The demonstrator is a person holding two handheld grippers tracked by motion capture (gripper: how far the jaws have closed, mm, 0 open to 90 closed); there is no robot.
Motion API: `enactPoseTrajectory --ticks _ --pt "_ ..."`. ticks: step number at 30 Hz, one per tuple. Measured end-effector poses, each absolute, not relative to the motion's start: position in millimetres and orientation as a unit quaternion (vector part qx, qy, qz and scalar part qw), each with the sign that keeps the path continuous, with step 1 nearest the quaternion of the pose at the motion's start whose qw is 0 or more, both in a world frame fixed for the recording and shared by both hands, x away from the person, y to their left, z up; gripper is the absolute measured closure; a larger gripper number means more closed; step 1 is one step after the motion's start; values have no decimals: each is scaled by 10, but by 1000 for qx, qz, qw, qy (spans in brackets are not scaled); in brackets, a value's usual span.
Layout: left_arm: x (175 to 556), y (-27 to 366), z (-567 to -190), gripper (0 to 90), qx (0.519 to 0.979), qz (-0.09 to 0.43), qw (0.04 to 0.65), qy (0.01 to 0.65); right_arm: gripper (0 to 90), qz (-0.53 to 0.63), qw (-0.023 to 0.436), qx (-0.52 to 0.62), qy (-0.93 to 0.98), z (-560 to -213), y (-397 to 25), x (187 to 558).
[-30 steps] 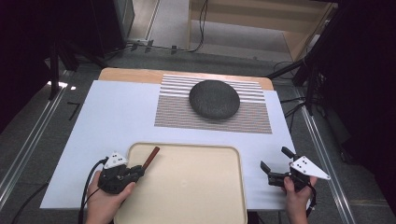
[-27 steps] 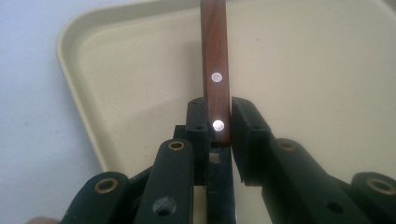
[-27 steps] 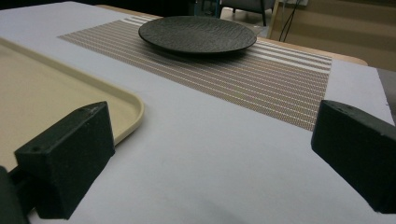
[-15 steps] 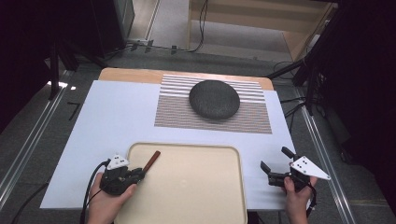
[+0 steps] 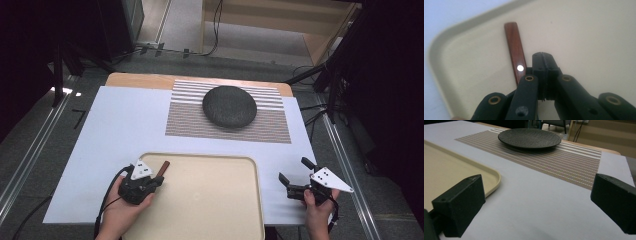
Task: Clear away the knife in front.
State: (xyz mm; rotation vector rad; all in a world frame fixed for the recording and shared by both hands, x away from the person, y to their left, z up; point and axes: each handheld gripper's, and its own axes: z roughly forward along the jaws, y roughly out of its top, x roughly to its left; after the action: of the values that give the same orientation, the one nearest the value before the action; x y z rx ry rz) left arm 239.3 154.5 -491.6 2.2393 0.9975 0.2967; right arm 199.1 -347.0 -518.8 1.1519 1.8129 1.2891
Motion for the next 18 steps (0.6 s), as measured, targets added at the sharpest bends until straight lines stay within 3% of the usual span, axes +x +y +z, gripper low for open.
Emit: enactPoseTrajectory --ticks 18 --pt "2444 1930 -4914 897 844 111 323 413 0 489 313 436 687 -5188 -3469 1990"
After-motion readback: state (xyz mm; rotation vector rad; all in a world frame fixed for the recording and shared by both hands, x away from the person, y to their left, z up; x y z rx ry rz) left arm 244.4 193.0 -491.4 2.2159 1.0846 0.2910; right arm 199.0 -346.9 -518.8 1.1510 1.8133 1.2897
